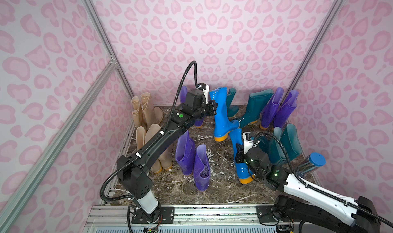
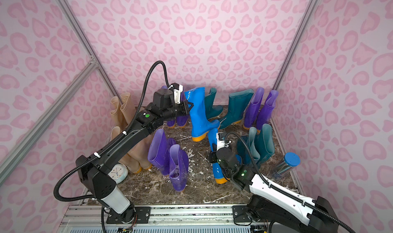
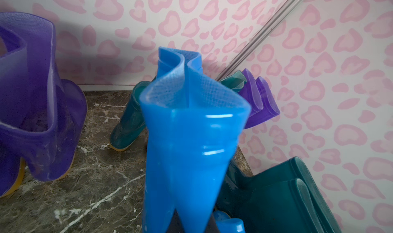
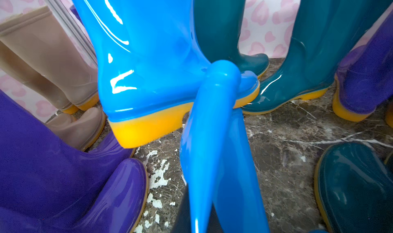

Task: Match and arrange rain boots in pairs
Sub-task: Place the rain boot at the center of the board.

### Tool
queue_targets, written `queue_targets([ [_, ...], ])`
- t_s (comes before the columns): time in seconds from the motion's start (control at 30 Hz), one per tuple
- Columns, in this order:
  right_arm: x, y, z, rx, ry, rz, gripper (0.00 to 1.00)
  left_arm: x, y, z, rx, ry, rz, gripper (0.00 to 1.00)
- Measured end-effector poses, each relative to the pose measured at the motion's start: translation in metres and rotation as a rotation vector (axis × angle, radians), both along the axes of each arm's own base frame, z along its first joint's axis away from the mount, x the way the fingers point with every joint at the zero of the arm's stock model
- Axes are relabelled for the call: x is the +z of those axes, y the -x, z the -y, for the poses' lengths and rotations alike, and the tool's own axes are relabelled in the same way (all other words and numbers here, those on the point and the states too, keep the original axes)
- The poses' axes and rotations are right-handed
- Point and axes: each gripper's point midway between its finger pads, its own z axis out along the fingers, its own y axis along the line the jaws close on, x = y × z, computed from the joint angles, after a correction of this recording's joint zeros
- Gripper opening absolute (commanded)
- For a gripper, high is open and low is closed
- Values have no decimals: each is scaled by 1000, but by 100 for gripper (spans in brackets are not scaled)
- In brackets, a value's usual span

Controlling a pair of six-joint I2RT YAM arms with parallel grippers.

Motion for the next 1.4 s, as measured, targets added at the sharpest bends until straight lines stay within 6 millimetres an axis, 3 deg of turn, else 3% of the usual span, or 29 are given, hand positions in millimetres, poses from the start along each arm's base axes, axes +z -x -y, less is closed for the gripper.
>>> queue_targets([
  [0.2, -7, 4, 8, -35, -48, -22, 0, -35, 30, 20, -29, -76, -24, 2],
  [0.33, 7, 9, 10, -33, -154, 31, 0, -64, 58, 29, -99, -200, -41, 2],
  [0.53, 1, 16, 18, -41, -212, 33, 0, -70, 73, 29, -166, -253, -15, 2],
  [0.7, -4, 18, 18, -36, -221, 20, 0, -113, 99, 40, -219, -251, -82, 2],
  [0.77, -4, 19, 18, -37, -226, 17, 0, -115, 110, 44, -223, -235, -95, 4],
  [0.87, -1, 21, 21, -41, -236, 26, 0, -106, 122, 51, -225, -213, -72, 15],
  [0.93, -2, 23, 24, -45, -242, 24, 0, -106, 132, 54, -234, -210, -73, 18],
  [1.0, -2, 24, 25, -44, -244, 26, 0, -112, 144, 56, -255, -218, -90, 25],
  [1.07, 0, 24, 27, -51, -254, 34, 0, -124, 156, 56, -279, -227, -127, 44],
  [1.17, 1, 25, 30, -60, -262, 40, 0, -140, 171, 54, -300, -254, -185, 57],
  [1.33, 5, 28, 34, -63, -279, 52, 3, -128, 177, 51, -310, -270, -178, 67],
  [1.4, 2, 30, 35, -61, -291, 51, 11, -115, 177, 49, -312, -279, -156, 74],
])
